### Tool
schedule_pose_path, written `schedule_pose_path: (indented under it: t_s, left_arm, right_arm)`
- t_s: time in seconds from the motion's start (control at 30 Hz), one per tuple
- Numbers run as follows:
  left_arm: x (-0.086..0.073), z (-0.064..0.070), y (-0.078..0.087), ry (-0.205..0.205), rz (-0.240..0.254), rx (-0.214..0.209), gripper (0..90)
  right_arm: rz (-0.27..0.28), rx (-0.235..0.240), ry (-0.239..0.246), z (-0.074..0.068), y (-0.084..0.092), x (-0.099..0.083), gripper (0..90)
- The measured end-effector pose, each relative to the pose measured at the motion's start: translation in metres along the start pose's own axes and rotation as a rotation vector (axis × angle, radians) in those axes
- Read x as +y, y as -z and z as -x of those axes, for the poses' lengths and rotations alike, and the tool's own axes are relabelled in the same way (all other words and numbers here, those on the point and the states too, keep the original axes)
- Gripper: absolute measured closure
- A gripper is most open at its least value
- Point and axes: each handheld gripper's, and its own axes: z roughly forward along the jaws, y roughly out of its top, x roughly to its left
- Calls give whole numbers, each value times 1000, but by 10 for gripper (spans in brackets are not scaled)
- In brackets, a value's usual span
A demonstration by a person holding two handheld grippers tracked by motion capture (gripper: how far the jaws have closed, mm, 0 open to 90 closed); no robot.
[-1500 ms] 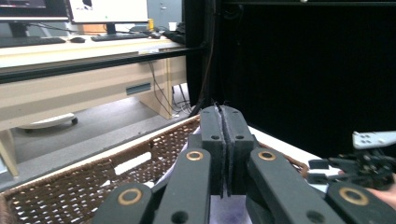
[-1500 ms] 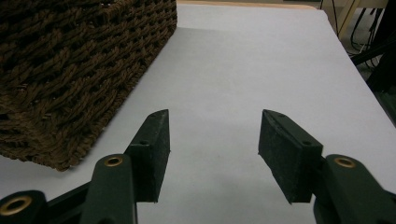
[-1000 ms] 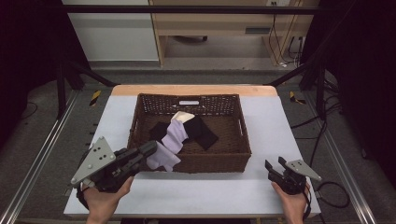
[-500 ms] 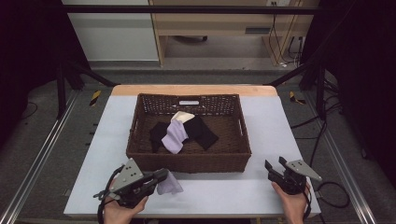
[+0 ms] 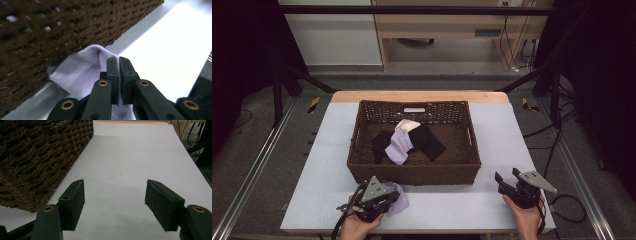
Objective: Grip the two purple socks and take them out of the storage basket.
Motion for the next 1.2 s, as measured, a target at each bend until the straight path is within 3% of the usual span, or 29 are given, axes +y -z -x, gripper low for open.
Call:
schedule_pose_path:
  t_s: [0.17, 0.3, 0.37, 0.57, 0.93, 1.2]
  left_arm:
    - [0, 0, -1, -6, 22, 13, 756]
    - [3, -1, 8, 6, 52, 25, 702]
    - [12, -3, 19, 16, 97, 38, 680]
    - [24, -7, 36, 21, 157, 65, 644]
    - [66, -26, 57, 33, 260, 117, 602]
    - [103, -53, 56, 45, 286, 169, 604]
  right_arm:
    - [-5, -7, -9, 0, -1, 0, 274]
    - [-5, -8, -12, 1, -1, 0, 256]
    - [-9, -8, -13, 1, -1, 0, 248]
    - [-10, -9, -12, 1, -1, 0, 237]
    - [-23, -12, 4, -1, -2, 1, 239]
    - [-21, -12, -2, -1, -2, 1, 242]
